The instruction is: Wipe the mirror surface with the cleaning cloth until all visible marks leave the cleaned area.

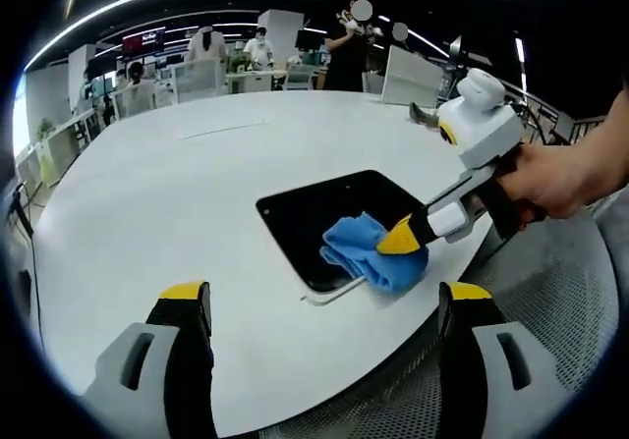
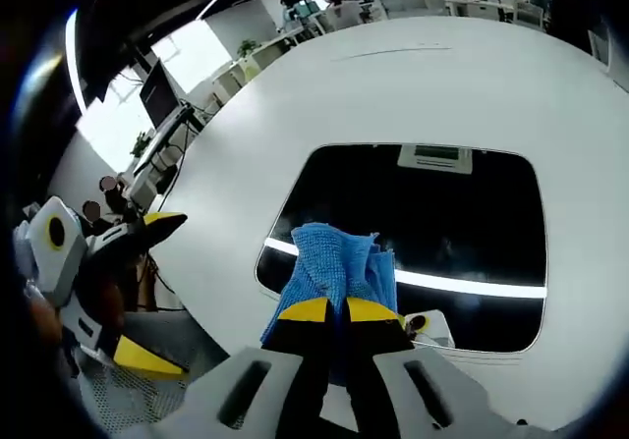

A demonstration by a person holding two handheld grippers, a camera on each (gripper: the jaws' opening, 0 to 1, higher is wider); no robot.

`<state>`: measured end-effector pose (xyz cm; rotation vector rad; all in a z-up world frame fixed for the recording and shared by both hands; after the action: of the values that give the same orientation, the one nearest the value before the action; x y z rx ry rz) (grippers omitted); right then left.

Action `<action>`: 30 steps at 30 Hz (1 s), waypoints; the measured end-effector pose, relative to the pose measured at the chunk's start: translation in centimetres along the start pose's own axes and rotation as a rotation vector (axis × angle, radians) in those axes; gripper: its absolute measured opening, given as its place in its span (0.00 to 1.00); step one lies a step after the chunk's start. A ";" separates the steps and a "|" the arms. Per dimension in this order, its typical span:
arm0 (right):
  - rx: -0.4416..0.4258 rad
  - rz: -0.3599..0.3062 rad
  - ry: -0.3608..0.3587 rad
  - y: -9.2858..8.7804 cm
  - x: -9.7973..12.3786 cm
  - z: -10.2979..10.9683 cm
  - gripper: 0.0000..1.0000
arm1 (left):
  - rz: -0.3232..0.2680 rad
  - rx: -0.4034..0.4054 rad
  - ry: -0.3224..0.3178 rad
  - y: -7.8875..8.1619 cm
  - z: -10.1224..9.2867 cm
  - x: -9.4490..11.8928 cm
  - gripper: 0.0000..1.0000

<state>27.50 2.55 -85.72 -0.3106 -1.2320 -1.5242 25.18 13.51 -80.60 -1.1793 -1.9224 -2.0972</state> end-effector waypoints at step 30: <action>-0.047 -0.010 -0.040 -0.3 1.3 -2.1 0.00 | -0.007 0.008 -0.004 0.1 -0.1 0.1 0.96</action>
<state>27.62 0.11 -85.80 -0.3676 -1.2319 -1.5640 25.14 13.48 -80.41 -1.1779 -1.9370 -2.0902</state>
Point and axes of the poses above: the point that each gripper's makers call its tool centre point, and the gripper's own axes: x roughly backward along the fingers, z roughly to its left, y roughly out of its top, the point moved 1 cm from there along x, roughly backward along the fingers, and after that the axes turned 5 degrees about y, right-handed, at the moved point
